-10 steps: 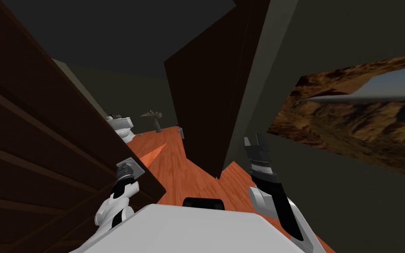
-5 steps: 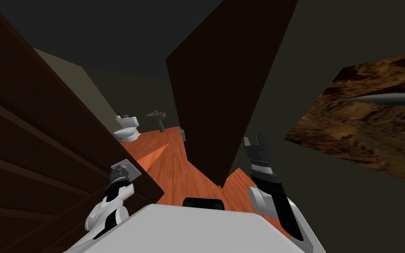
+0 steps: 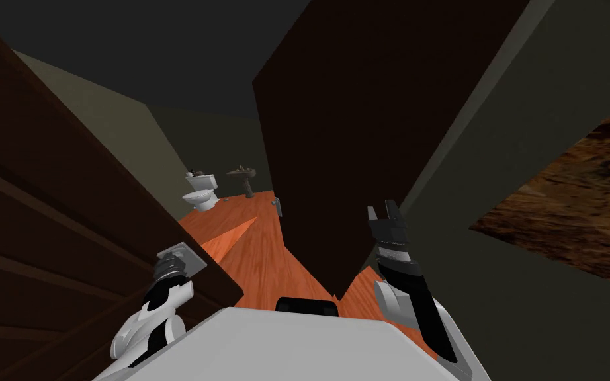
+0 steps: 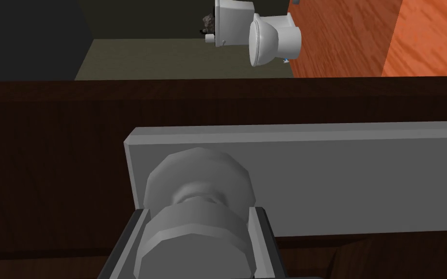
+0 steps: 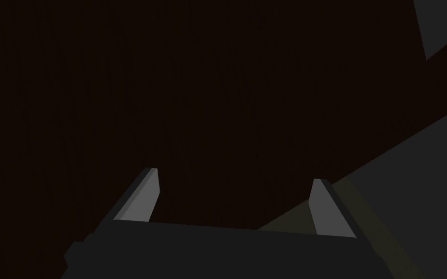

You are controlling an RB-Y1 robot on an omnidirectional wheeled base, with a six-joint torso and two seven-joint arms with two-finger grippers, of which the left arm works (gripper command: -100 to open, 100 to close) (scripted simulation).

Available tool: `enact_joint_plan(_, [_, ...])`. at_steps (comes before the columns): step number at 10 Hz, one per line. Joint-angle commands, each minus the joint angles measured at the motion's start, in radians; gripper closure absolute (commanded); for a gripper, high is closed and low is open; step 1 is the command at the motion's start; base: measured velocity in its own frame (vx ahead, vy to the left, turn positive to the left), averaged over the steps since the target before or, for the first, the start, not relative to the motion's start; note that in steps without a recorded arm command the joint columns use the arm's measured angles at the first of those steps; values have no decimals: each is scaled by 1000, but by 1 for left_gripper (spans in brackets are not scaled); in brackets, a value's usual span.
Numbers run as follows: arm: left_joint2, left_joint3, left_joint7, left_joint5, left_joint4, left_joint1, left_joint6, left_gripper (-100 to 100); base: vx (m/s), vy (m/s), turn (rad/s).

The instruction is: Push the door open

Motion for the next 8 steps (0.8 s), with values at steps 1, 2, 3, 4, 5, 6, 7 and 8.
enact_joint_plan(1, [-3, 34, -20, 4, -9, -6, 0, 100, 11, 87, -117])
enact_joint_plan(2, [-6, 56, -34, 7, -15, -11, 0, 100, -22, 108, -175])
enact_joint_plan(3, [-7, 72, -43, 9, -19, -14, 0, 100, -21, 119, -130])
enact_joint_plan(4, [-9, 88, -52, 11, -24, -17, 0, 100, 9, 121, -103])
enact_joint_plan(5, [-10, 103, -62, 13, -28, -20, 0, 100, 13, 109, -94])
enact_joint_plan(6, [-10, 103, -62, 13, -28, -20, 0, 100, 10, 72, -43])
enact_joint_plan(7, [-14, 143, -85, 18, -38, -27, 0, 100, 1, 72, -111])
enact_joint_plan(8, [-16, 162, -97, 21, -44, -31, 0, 100, -9, 103, -141])
